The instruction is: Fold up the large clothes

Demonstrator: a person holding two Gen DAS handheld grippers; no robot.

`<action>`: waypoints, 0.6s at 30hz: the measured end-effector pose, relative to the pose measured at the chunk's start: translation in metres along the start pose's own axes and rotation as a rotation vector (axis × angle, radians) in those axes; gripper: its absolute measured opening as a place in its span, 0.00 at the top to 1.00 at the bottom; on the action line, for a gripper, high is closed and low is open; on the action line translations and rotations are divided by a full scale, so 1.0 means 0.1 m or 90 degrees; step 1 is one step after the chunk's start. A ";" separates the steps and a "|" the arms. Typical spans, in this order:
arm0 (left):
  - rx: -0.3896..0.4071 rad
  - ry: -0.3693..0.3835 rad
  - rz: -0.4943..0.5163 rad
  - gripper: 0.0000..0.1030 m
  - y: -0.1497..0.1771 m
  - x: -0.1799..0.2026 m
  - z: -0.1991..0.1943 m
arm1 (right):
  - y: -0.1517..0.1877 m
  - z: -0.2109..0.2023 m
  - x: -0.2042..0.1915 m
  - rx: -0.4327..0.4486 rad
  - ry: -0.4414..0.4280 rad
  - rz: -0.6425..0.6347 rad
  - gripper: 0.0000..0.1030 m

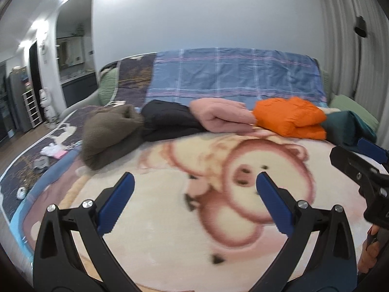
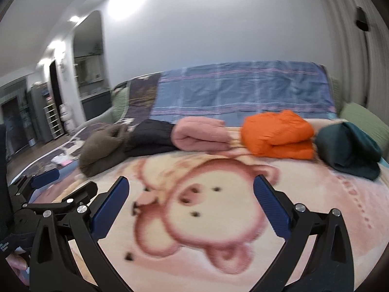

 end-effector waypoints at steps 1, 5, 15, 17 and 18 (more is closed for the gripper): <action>0.004 -0.015 -0.007 0.02 0.00 -0.08 -0.05 | -0.02 0.00 -0.09 0.001 -0.015 -0.008 0.01; 0.012 -0.048 -0.026 0.02 0.00 -0.27 -0.15 | -0.07 0.01 -0.35 0.007 -0.056 -0.030 0.01; -0.005 -0.030 -0.045 0.02 0.02 -0.36 -0.06 | -0.07 0.09 -0.32 -0.011 -0.042 -0.023 0.01; -0.011 -0.025 -0.047 0.02 0.03 -0.35 -0.01 | -0.06 0.10 -0.28 -0.016 -0.037 -0.017 0.01; -0.013 -0.022 -0.049 0.02 0.04 -0.35 0.01 | -0.06 0.11 -0.27 -0.018 -0.035 -0.015 0.01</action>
Point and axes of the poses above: each gripper's, at about its wrist camera, not at the fingertips, and z roughly the way its jaws point, x to its right, y to its underside, the point moved 6 cm from there along z, roughly the way its jaws point, and after that the axes turned 14 degrees about y, right-handed, at the moved point
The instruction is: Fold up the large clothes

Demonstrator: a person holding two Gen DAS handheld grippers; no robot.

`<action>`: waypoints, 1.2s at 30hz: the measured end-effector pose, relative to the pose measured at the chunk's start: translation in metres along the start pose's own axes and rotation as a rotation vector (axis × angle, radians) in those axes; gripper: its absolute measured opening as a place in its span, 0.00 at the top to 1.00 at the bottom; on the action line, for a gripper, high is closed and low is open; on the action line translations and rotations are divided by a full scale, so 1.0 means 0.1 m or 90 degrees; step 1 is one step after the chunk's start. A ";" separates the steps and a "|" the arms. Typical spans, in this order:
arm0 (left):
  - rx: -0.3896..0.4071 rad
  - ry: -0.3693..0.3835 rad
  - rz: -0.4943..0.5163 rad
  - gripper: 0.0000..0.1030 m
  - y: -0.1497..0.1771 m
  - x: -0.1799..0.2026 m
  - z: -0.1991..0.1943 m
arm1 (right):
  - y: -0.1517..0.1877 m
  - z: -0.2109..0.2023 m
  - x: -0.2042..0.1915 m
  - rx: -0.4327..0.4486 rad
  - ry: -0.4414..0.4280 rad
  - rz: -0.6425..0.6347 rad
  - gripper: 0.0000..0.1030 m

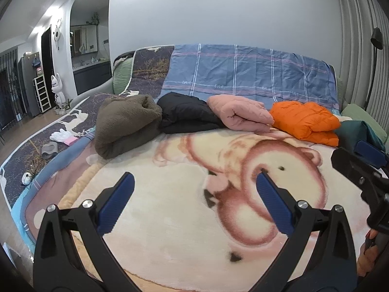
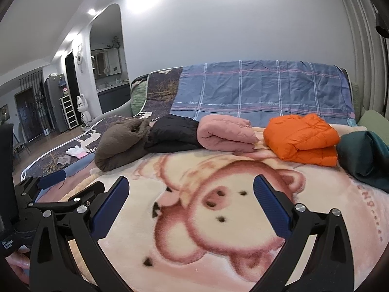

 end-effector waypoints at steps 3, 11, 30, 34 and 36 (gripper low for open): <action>-0.005 0.007 -0.002 0.02 0.02 0.00 0.03 | 0.02 0.02 0.00 -0.004 0.003 -0.001 0.01; -0.001 0.007 0.001 0.02 0.03 0.00 0.07 | 0.01 0.03 -0.03 -0.006 0.002 -0.009 0.01; -0.011 -0.004 -0.001 0.02 0.07 -0.05 0.13 | 0.07 0.08 -0.03 -0.021 0.005 -0.011 0.01; -0.012 -0.003 0.000 0.02 0.07 -0.04 0.14 | 0.08 0.09 -0.01 -0.023 0.008 -0.010 0.01; -0.012 0.000 0.000 0.02 0.08 -0.05 0.14 | 0.09 0.09 -0.01 -0.025 0.009 -0.009 0.01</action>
Point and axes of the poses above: each gripper's, at about its wrist camera, not at the fingertips, and z roughly the way its jaws point, x to its right, y to its underside, the point moved 6 cm from there along z, roughly the way its jaws point, and after that the axes turned 14 degrees about y, right-handed, at the moved point
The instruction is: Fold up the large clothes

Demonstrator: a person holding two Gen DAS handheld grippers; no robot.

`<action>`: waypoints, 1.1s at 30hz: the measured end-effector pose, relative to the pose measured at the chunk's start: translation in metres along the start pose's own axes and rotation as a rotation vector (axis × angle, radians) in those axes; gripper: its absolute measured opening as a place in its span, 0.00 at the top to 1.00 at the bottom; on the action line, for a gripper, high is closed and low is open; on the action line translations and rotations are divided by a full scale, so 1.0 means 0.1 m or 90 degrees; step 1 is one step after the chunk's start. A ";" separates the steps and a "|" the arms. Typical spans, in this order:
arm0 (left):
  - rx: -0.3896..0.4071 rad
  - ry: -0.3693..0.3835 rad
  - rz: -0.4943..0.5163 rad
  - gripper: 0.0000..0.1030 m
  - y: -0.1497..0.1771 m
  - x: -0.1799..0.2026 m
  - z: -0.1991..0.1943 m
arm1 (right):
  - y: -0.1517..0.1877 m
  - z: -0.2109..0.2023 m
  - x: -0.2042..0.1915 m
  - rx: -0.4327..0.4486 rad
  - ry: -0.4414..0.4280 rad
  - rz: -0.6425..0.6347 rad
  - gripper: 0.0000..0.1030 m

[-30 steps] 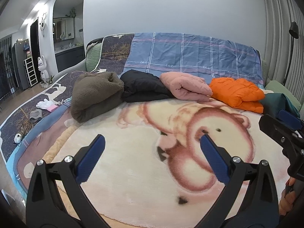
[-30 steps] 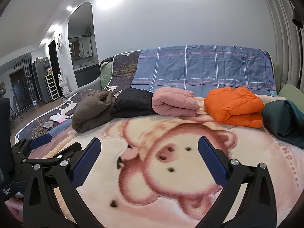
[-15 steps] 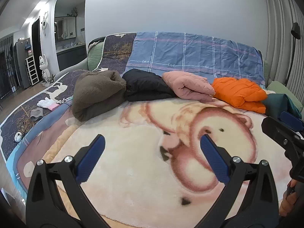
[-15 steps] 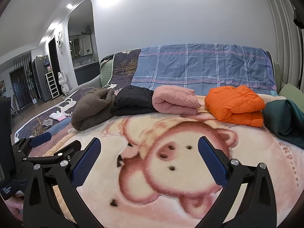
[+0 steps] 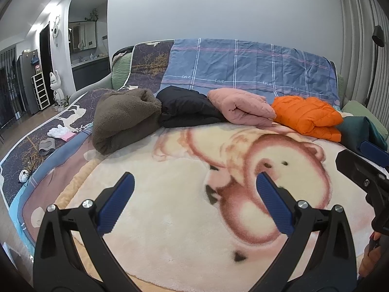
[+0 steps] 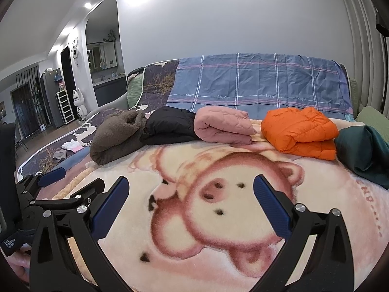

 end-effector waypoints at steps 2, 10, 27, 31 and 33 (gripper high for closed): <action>0.000 0.002 -0.001 0.02 0.02 0.00 0.01 | 0.00 0.00 0.01 -0.002 0.002 0.000 0.01; 0.000 0.001 0.000 0.02 0.03 -0.01 0.01 | 0.02 -0.01 0.01 -0.003 0.004 -0.003 0.01; -0.003 0.008 0.003 0.02 0.01 -0.04 0.01 | 0.04 -0.01 0.04 -0.007 0.009 -0.007 0.01; -0.005 0.012 0.008 0.02 0.01 -0.02 0.02 | 0.04 -0.02 0.07 -0.008 0.013 -0.007 0.01; -0.005 0.016 0.010 0.02 0.00 -0.01 0.04 | 0.03 -0.02 0.09 -0.008 0.016 -0.007 0.01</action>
Point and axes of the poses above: each gripper's, at about its wrist camera, not at the fingertips, and z roughly the way its jaws point, x to its right, y to its underside, the point moved 6 cm from there along z, roughly the way its jaws point, and after that the axes turned 14 degrees about y, right-handed, at the moved point
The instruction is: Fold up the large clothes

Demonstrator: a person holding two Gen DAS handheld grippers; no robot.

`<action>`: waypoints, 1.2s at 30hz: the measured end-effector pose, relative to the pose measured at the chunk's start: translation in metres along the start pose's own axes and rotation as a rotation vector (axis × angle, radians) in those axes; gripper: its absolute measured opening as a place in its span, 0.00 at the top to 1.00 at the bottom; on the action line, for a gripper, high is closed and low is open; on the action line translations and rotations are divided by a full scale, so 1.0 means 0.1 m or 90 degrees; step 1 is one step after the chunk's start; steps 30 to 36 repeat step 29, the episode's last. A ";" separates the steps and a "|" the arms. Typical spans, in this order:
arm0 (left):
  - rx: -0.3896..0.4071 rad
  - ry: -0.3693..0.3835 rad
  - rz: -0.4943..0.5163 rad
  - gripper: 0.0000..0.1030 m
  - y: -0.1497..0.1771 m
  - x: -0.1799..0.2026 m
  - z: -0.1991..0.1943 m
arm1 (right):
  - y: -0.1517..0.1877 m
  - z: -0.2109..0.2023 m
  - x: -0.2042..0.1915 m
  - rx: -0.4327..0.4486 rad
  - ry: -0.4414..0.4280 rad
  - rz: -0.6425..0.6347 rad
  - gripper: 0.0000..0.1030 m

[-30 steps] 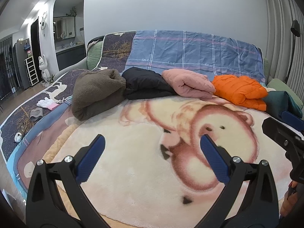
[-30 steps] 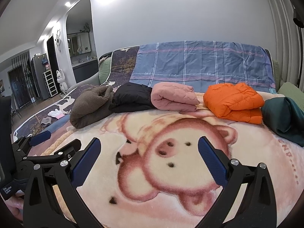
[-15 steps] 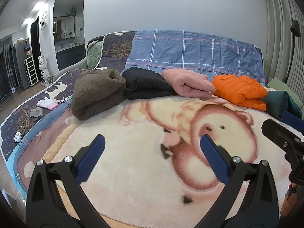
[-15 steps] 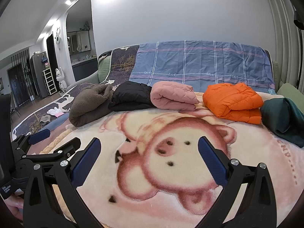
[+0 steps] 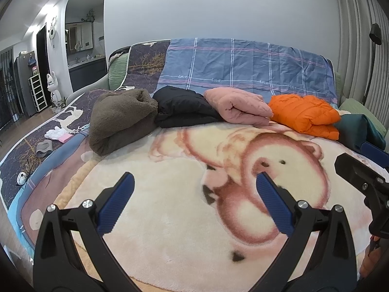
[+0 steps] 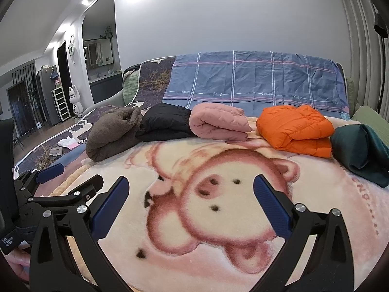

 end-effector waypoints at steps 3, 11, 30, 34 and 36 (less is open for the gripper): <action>-0.002 0.006 0.005 0.02 -0.01 0.04 0.02 | -0.01 -0.01 0.06 0.000 0.007 0.005 0.01; -0.006 0.013 0.019 0.02 -0.03 0.13 0.05 | -0.02 0.00 0.14 0.001 0.015 0.012 0.01; -0.012 0.015 0.022 0.02 -0.02 0.14 0.07 | -0.02 -0.02 0.16 0.000 0.019 0.016 0.01; -0.012 0.015 0.022 0.02 -0.02 0.14 0.07 | -0.02 -0.02 0.16 0.000 0.019 0.016 0.01; -0.012 0.015 0.022 0.02 -0.02 0.14 0.07 | -0.02 -0.02 0.16 0.000 0.019 0.016 0.01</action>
Point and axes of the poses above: each gripper's, at about its wrist camera, not at the fingertips, and z roughly the way its jaws point, x to its right, y to its underside, the point moved 6 cm from there along z, roughly the way its jaws point, and after that the axes turned 14 degrees about y, right-handed, at the moved point
